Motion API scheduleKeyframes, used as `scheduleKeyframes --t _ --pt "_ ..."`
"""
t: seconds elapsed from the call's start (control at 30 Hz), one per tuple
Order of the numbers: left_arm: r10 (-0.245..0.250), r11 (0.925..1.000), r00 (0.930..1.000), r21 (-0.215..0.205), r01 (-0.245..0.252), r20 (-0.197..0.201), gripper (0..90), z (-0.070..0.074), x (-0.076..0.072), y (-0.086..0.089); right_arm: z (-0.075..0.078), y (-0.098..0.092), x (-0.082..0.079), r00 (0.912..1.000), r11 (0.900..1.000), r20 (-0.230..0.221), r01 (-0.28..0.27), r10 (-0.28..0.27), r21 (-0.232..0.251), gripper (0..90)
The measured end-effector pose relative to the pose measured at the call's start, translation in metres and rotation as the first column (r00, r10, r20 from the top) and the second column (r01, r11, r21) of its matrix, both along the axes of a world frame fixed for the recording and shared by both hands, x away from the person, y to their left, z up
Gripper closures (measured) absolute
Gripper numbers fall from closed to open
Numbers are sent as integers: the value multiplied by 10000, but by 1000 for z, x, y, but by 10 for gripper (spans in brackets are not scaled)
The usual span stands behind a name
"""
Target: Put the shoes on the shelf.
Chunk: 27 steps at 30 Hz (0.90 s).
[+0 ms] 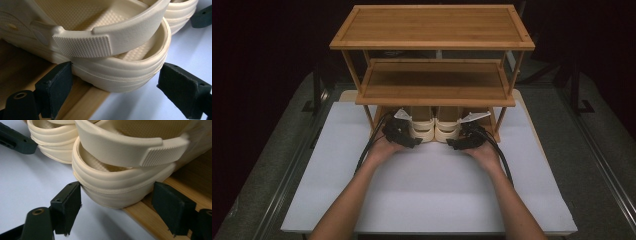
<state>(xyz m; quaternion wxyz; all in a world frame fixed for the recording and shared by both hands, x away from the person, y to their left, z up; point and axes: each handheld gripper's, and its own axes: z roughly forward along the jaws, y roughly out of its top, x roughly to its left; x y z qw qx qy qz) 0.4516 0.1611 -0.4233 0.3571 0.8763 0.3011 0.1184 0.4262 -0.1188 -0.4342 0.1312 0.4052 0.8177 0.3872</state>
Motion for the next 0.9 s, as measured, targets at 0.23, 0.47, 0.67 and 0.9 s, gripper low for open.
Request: scheduleKeyframes --t 0.23,0.47,0.67,0.9 --pt "-3 10000 10000 -62 3 -47 122 2 -1 2 1 -1 -1 10000 10000 11 -27 27 13 243" --pt "-105 9997 9997 -232 109 212 130 13 -12 6 9 -8 -11 9999 9998 58 85 -86 179 209" --pt "-172 9995 9991 -248 182 399 129 22 -30 16 19 -15 -26 10000 9999 48 28 -28 -143 152" --pt "-220 9990 9992 -391 233 345 128 24 -56 34 22 -35 -52 9997 9999 206 89 -90 47 134"
